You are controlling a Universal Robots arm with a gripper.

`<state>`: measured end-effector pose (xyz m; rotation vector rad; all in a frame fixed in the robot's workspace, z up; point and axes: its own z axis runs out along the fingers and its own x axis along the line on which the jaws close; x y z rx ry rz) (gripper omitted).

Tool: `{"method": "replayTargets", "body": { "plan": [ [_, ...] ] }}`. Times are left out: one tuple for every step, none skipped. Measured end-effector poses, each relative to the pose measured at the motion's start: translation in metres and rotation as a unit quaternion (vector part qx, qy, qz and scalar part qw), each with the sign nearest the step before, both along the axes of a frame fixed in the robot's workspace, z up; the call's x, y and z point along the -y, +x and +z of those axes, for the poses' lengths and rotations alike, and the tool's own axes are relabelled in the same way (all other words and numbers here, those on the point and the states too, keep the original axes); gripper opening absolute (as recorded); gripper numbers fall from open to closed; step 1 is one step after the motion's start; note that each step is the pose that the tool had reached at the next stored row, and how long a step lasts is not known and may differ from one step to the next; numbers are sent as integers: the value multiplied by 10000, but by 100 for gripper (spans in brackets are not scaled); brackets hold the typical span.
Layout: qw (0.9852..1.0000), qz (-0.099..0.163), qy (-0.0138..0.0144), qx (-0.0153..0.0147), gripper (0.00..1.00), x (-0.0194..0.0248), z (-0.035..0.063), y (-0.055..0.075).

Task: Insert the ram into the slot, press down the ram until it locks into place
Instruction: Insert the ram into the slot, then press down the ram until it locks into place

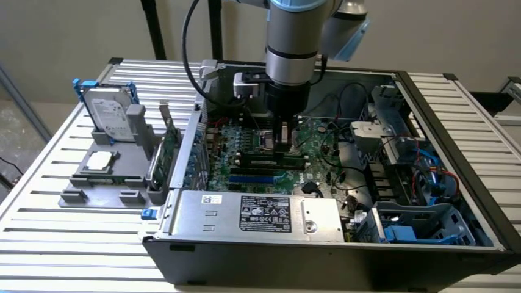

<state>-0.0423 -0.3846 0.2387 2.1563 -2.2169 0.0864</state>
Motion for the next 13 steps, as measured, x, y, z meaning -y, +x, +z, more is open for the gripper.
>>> {"method": "replayTargets", "body": {
  "plan": [
    [10000, 0, 10, 0, 21, 1, 30, -1],
    [10000, 1, 19, 0, 21, 2, 56, -3],
    [10000, 1, 35, 0, 21, 2, 71, -6],
    [10000, 1, 45, 1, 19, 2, 74, -8],
    [10000, 1, 45, 1, 12, 2, 74, -8],
    [10000, 1, 45, 0, 12, 2, 74, -8],
    [10000, 0, 45, 0, 11, 2, 74, -8],
    [10000, 0, 46, 0, 11, 2, 74, -8],
    [10000, 0, 45, 0, 11, 2, 74, -8],
    [10000, 1, 45, 0, 11, 2, 74, -8],
    [10000, 1, 45, 0, 11, 2, 74, -8],
    [10000, 1, 45, 0, 11, 2, 74, -8],
    [10000, 1, 45, 0, 11, 2, 74, -8]
  ]
}}
